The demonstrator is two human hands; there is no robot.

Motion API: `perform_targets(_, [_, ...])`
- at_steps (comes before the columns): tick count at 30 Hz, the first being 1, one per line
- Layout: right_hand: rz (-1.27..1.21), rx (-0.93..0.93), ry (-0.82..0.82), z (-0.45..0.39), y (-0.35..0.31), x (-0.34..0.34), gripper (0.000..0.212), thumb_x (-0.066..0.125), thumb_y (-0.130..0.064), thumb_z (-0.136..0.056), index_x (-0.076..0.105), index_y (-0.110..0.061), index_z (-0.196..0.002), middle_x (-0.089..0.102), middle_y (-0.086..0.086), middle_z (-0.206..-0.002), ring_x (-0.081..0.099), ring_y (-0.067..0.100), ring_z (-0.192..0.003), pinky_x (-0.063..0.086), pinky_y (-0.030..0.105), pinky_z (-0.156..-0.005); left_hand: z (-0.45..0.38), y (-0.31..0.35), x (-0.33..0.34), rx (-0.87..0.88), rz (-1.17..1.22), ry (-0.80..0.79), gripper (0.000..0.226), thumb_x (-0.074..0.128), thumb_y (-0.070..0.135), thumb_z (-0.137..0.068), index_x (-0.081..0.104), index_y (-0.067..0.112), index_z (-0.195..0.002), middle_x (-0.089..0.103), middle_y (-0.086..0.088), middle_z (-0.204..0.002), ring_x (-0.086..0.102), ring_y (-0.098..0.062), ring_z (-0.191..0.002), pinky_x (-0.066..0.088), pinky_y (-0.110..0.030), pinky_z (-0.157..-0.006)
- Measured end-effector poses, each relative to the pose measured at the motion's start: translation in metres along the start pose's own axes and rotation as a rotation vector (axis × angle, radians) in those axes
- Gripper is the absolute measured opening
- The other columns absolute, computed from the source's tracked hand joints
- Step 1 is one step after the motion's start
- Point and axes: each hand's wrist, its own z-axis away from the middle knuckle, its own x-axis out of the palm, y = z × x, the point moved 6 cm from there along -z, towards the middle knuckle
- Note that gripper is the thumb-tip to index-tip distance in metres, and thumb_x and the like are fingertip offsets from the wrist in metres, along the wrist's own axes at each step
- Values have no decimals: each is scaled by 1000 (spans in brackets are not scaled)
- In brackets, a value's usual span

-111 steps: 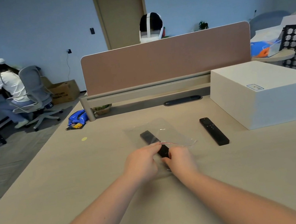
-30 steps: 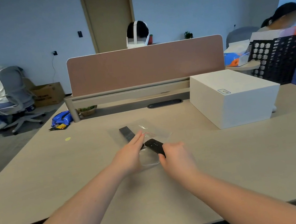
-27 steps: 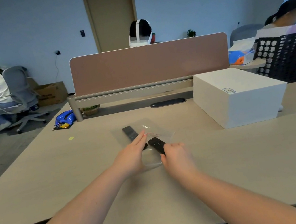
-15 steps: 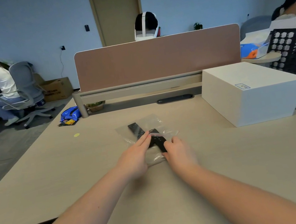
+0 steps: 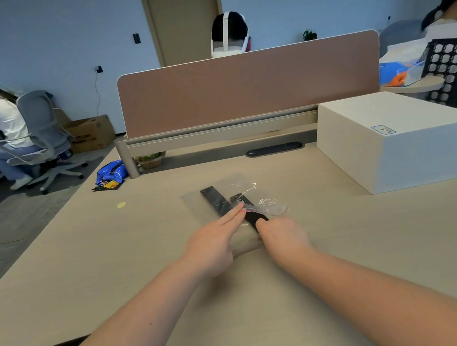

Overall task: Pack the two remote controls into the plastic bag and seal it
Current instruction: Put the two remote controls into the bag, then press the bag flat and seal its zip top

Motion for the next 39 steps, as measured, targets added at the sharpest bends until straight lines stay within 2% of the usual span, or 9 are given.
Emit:
perform_targets(11, [-9,35,-56,-9,7,3,31,40,0,-93,55,-8,-119,50,12,-127,61,33,-109,50,39,-87,-1,-10,6,-7,34,15,78,35,-1,-81,12,36,-146,2,28,-155,37,-14,-136,45,-30,-94])
perform_targets(21, [-8,113,-90,-20,8,17,43,34,-7,-95,39,-12,-137,43,12,-134,58,32,-114,49,39,-89,-4,-15,13,-6,29,-14,78,37,0,-82,12,36,-146,2,27,-155,32,-12,-138,43,-31,-99])
perform_targets(24, [-44,88,-112,-17,11,16,39,36,-9,-94,45,-14,-131,44,11,-131,58,34,-112,49,41,-88,-4,-15,14,-11,9,-22,69,38,3,-85,21,33,-145,7,23,-156,33,-13,-138,42,-31,-102])
perform_targets(26, [-93,50,-50,-14,15,9,30,38,-15,-94,54,-12,-120,50,11,-124,59,34,-108,49,41,-86,-3,-15,13,-7,-19,-17,57,40,5,-86,38,29,-138,22,14,-156,37,-17,-136,42,-32,-102])
perform_targets(30, [-233,4,245,-7,34,-14,25,39,-25,-96,58,-10,-97,56,11,-105,60,35,-93,50,40,-73,3,-21,18,2,-47,-14,42,43,12,-88,49,24,-127,55,0,-132,50,-26,-121,47,-39,-94])
perform_targets(33, [-348,45,375,-4,50,-25,21,41,-13,-91,53,-14,-109,50,8,-115,58,36,-92,51,43,-72,11,-22,22,53,-118,8,37,40,41,-90,48,28,-123,57,4,-124,53,-23,-115,50,-36,-87])
perform_targets(36, [-343,43,186,-10,55,-15,65,41,3,-82,35,-33,-137,28,3,-149,50,30,-120,50,41,-89,16,-23,20,104,-191,29,52,37,64,-80,54,29,-113,58,8,-119,56,-19,-107,50,-33,-79])
perform_targets(38, [-247,-15,70,-15,52,-5,77,41,8,-80,29,-38,-141,15,3,-157,39,30,-133,46,43,-100,19,-19,15,184,-276,141,38,40,52,-81,61,24,-96,64,5,-109,64,-20,-93,53,-29,-64])
perform_targets(39, [-195,-43,44,-18,52,1,73,41,8,-81,36,-35,-139,20,6,-156,38,31,-133,45,42,-101,20,-18,11,206,-314,192,30,39,42,-80,62,22,-83,68,4,-100,68,-19,-82,52,-25,-54])
